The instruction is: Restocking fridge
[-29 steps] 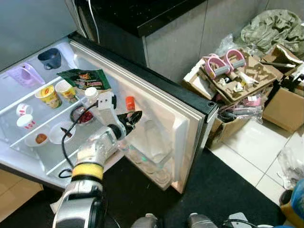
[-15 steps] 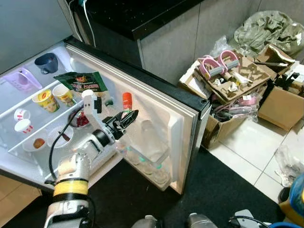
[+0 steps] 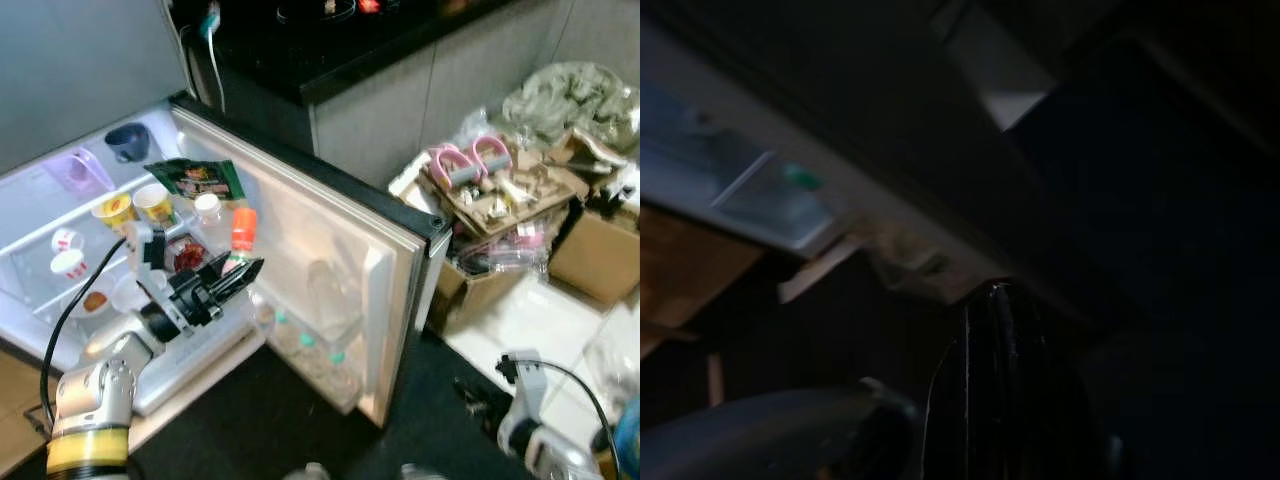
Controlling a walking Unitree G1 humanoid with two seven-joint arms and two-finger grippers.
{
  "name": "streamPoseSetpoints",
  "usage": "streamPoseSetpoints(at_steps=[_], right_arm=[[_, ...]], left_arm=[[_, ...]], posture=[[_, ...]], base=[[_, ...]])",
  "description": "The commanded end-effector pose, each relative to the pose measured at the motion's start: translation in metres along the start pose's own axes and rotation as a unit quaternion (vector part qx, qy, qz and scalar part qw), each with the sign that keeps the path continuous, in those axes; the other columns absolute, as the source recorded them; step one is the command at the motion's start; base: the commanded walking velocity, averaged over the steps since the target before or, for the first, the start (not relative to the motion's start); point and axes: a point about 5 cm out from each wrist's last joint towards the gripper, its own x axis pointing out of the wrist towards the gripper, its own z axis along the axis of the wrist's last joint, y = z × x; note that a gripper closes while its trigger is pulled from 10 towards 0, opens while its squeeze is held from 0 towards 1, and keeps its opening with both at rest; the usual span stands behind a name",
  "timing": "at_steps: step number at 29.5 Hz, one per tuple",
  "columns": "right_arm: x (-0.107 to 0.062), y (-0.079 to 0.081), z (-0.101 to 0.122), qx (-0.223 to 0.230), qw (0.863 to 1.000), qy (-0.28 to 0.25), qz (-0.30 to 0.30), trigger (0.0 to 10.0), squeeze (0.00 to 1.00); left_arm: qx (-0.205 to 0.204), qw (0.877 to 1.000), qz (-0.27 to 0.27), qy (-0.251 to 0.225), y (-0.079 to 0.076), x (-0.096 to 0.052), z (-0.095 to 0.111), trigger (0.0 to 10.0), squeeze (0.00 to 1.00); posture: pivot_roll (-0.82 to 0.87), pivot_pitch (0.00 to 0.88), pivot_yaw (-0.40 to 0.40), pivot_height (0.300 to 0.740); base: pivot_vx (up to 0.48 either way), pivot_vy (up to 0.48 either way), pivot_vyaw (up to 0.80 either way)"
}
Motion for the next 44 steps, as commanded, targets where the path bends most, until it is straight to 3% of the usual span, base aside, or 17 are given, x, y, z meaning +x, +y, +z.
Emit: streamPoseSetpoints(at_steps=[1, 12, 13, 14, 17, 22, 24, 25, 30, 32, 33, 38, 42, 44], right_arm=[[-0.002, 0.001, -0.003, 0.009, 1.0, 0.002, 0.023, 10.0, 0.0], [-0.004, 0.012, 0.002, -0.015, 0.99, 0.023, 0.136, 10.0, 0.0], [-0.004, 0.017, 0.005, -0.021, 0.983, 0.03, 0.182, 10.0, 0.0], [-0.004, 0.017, 0.005, -0.021, 0.983, 0.03, 0.182, 10.0, 0.0], [-0.008, 0.027, 0.005, -0.032, 0.963, 0.048, 0.263, 10.0, 0.0], [-0.007, 0.037, 0.005, -0.064, 0.944, 0.078, 0.314, 10.0, 0.0], [-0.003, 0.051, 0.009, -0.094, 0.925, 0.091, 0.356, 10.0, 0.0], [-0.003, 0.051, 0.009, -0.094, 0.925, 0.091, 0.356, 10.0, 0.0], [0.009, 0.084, 0.024, -0.144, 0.898, 0.074, 0.409, 10.0, 0.0], [0.012, 0.088, 0.026, -0.152, 0.896, 0.066, 0.412, 10.0, 0.0], [0.019, 0.098, 0.032, -0.169, 0.897, 0.048, 0.406, 10.0, 0.0], [0.024, 0.103, 0.036, -0.193, 0.9, 0.037, 0.389, 10.0, 0.0], [0.029, 0.102, 0.045, -0.211, 0.913, 0.018, 0.35, 10.0, 0.0], [0.032, 0.095, 0.057, -0.22, 0.928, -0.004, 0.3, 10.0, 0.0]], left_arm=[[0.018, 1.0, -0.006, -0.013, -0.003, -0.006, 0.006, 10.0, 0.0], [0.039, 0.998, -0.012, -0.045, -0.001, -0.023, 0.011, 10.0, 0.0], [0.044, 0.998, -0.02, -0.049, -0.001, -0.028, 0.014, 10.0, 0.0], [0.044, 0.998, -0.02, -0.049, -0.001, -0.028, 0.014, 10.0, 0.0], [0.048, 0.997, -0.027, -0.051, -0.002, -0.034, 0.017, 10.0, 0.0], [0.049, 0.997, -0.041, -0.044, -0.005, -0.043, 0.017, 10.0, 0.0], [0.05, 0.997, -0.056, -0.021, -0.008, -0.045, 0.012, 10.0, 0.0], [0.05, 0.997, -0.056, -0.021, -0.008, -0.045, 0.012, 10.0, 0.0], [0.041, 0.994, -0.103, -0.001, -0.016, -0.038, 0.006, 10.0, 0.0], [0.039, 0.993, -0.11, 0.001, -0.018, -0.035, 0.005, 10.0, 0.0], [0.033, 0.991, -0.127, 0.004, -0.021, -0.029, 0.002, 10.0, 0.0], [0.03, 0.989, -0.141, 0.011, -0.024, -0.024, -0.002, 10.0, 0.0], [0.027, 0.988, -0.152, 0.016, -0.026, -0.022, -0.004, 10.0, 0.0], [0.027, 0.987, -0.156, 0.016, -0.027, -0.021, -0.004, 10.0, 0.0]], posture=[[-0.13, 0.069, 0.057, 0.74], [-0.13, 0.062, 0.057, 0.74], [-0.13, 0.067, 0.058, 0.74], [-0.13, 0.067, 0.058, 0.74], [-0.12, 0.07, 0.055, 0.74], [-0.12, 0.077, 0.051, 0.74], [-0.12, 0.081, 0.051, 0.74], [-0.12, 0.081, 0.051, 0.74], [-0.12, 0.086, 0.053, 0.74], [-0.12, 0.088, 0.052, 0.74], [-0.12, 0.091, 0.052, 0.74], [-0.12, 0.092, 0.051, 0.74], [-0.12, 0.093, 0.052, 0.74], [-0.12, 0.093, 0.052, 0.74]], base=[[0.0, 0.0, 0.0], [0.0, 0.0, 0.0], [0.0, 0.0, 0.0], [0.0, 0.0, 0.0], [0.0, 0.0, 0.0], [0.0, 0.0, 0.0], [0.0, 0.0, 0.0], [0.0, 0.0, 0.0], [0.0, 0.0, 0.0], [0.0, 0.0, 0.0], [0.0, 0.0, 0.0], [0.0, 0.0, 0.0], [0.0, 0.0, 0.0], [0.0, 0.0, 0.0]])
